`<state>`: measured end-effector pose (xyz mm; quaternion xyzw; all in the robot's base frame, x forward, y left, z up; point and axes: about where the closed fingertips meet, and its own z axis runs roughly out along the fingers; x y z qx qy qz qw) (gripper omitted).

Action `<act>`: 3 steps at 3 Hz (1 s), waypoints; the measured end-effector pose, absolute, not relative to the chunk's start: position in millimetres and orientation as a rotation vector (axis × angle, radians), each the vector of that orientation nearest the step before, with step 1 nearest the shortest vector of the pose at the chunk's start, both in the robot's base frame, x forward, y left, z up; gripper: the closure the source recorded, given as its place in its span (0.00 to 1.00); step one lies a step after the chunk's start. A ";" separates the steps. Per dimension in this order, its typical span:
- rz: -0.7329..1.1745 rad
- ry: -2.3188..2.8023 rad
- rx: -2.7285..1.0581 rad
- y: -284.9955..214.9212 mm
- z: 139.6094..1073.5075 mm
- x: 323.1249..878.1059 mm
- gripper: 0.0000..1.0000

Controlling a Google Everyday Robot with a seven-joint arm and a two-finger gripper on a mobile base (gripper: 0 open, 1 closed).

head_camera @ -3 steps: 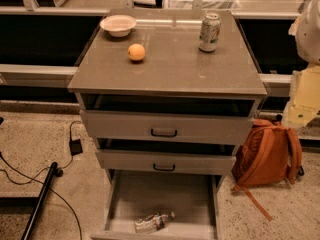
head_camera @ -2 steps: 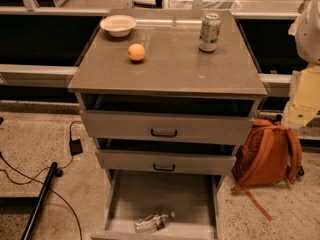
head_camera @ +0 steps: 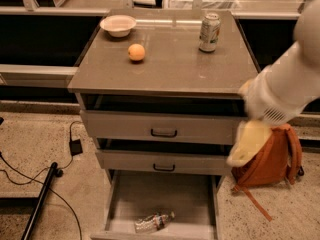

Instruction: Pick water bottle from bottom drawer and place on counter

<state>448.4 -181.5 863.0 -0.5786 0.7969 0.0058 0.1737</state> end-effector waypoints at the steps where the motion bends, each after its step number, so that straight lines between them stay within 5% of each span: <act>1: 0.206 2.173 -1.722 -132.7 774.8 439.8 0.00; 3: 0.295 2.077 -1.714 -110.0 739.6 457.4 0.00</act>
Offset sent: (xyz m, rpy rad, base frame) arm -0.0084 0.0447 -0.0782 0.0994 0.0563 0.0935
